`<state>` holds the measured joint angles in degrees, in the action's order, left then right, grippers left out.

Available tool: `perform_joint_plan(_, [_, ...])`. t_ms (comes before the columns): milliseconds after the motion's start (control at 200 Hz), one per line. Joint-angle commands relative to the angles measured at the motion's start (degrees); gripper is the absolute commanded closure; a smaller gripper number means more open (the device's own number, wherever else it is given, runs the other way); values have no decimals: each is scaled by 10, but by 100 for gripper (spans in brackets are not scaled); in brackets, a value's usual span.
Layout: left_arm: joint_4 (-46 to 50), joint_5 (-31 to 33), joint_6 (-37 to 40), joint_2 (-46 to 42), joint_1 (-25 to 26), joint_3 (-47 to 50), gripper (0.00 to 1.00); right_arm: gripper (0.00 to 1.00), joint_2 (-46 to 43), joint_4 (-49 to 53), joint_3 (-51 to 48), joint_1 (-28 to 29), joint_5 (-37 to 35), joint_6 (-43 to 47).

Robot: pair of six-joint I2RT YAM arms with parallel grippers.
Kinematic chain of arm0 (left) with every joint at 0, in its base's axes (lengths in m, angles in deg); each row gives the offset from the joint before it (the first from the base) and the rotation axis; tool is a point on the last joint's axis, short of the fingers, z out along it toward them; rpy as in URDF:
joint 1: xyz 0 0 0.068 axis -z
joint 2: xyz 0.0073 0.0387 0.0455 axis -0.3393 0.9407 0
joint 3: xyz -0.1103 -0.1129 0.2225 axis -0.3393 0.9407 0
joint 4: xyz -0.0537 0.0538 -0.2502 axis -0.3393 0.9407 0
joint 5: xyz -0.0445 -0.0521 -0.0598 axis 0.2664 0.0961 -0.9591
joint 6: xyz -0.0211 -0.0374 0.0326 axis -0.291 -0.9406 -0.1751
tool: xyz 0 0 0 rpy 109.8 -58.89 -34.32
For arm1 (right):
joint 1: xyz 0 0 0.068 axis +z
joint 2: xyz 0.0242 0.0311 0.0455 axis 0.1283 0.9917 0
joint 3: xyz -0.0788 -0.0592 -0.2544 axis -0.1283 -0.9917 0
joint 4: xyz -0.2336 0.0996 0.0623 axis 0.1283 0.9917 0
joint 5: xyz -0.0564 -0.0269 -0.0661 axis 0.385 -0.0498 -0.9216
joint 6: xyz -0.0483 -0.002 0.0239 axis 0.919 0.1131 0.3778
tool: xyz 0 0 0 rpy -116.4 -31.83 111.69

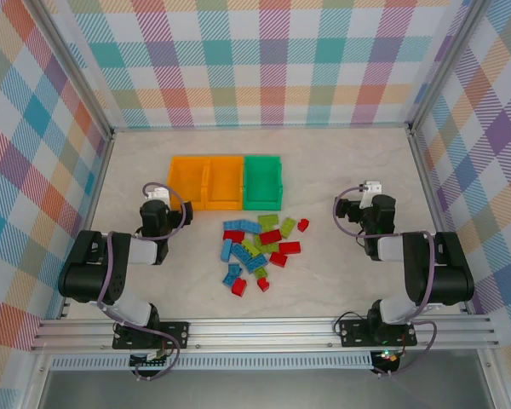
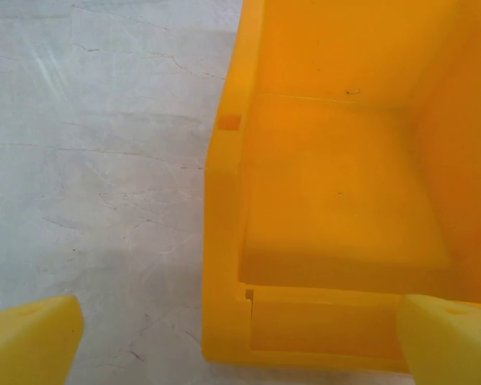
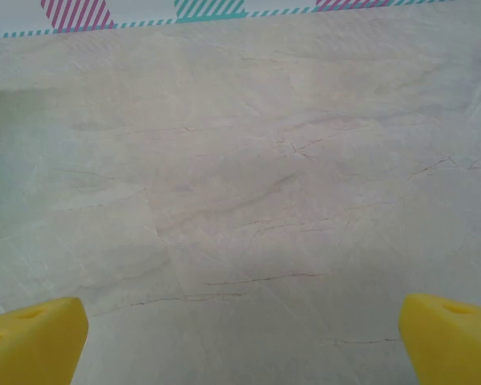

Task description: Sort the legos into containers by color

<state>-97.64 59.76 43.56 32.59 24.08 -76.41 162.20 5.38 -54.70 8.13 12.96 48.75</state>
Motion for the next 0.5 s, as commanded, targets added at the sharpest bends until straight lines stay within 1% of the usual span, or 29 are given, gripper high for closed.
perform_joint_plan(0, [-11,-8,4,-5,0,-14,0,0,-2,-12,8,-3,7,4])
perform_joint_plan(410, [-11,-9,4,-5,0,-13,0,0,-2,-13,7,-3,6,4])
perform_joint_plan(455, [-11,-9,5,-5,0,-12,0,0,-11,-9,7,-2,0,1])
perform_joint_plan(495, [-11,-9,5,-5,0,-13,0,0,-34,19,11,-2,-7,-1])
